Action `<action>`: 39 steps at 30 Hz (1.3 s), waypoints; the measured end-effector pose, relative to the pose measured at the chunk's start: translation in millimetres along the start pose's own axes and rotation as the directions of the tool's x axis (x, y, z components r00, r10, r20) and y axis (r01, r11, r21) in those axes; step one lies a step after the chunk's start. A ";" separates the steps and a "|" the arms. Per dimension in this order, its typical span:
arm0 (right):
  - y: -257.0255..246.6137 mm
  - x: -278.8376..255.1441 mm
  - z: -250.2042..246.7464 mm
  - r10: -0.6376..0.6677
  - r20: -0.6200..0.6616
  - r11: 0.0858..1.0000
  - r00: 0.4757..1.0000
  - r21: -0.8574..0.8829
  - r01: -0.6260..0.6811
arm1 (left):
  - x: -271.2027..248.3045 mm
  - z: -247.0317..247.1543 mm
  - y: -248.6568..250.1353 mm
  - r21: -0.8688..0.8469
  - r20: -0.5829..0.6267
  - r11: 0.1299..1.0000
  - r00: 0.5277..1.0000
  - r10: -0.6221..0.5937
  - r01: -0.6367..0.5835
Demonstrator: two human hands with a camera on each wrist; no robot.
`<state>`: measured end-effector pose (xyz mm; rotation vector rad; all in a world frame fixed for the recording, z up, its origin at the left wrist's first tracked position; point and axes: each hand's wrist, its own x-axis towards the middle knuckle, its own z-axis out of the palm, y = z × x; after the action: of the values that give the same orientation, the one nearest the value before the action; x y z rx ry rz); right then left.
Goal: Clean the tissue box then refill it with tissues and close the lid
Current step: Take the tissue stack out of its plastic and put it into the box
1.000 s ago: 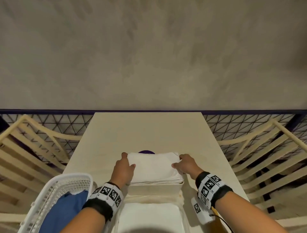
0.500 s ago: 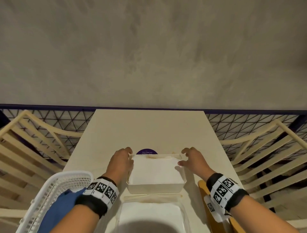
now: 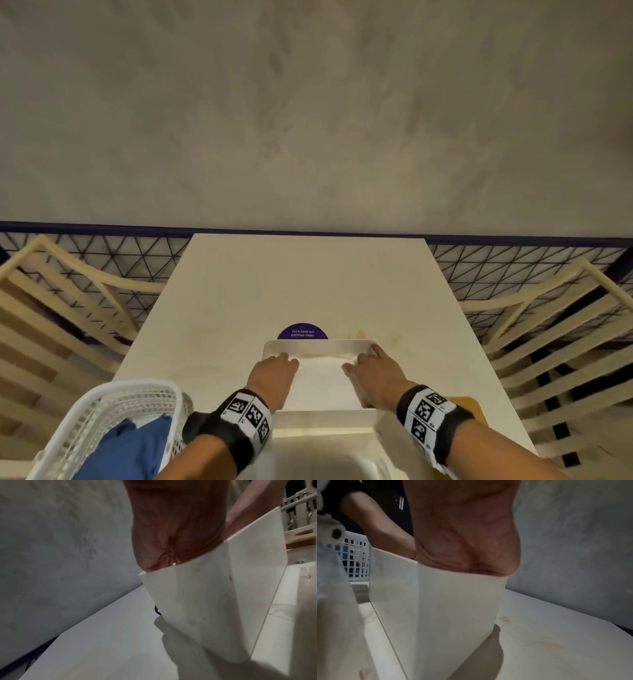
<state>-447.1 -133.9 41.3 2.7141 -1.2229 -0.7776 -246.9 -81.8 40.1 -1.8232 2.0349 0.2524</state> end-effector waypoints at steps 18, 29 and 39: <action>9.3 -39.0 -44.1 -0.002 -0.067 0.945 0.998 0.326 0.024 | -48.6 -28.0 -11.6 -0.072 -0.172 0.997 0.984 -0.040 0.027; -126.5 -99.4 -32.5 -0.153 0.078 0.902 0.985 0.418 0.107 | -163.6 79.3 -6.8 -0.464 0.218 0.865 0.971 -0.100 0.193; -125.3 -33.3 -12.4 -0.101 0.393 0.841 0.914 0.524 -0.132 | -159.4 98.8 5.6 -0.819 0.150 0.553 0.987 -0.049 0.152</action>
<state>-374.1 -26.3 33.8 3.0596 -1.7952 -1.2055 -223.9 102.6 14.4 -2.3367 1.8273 1.4804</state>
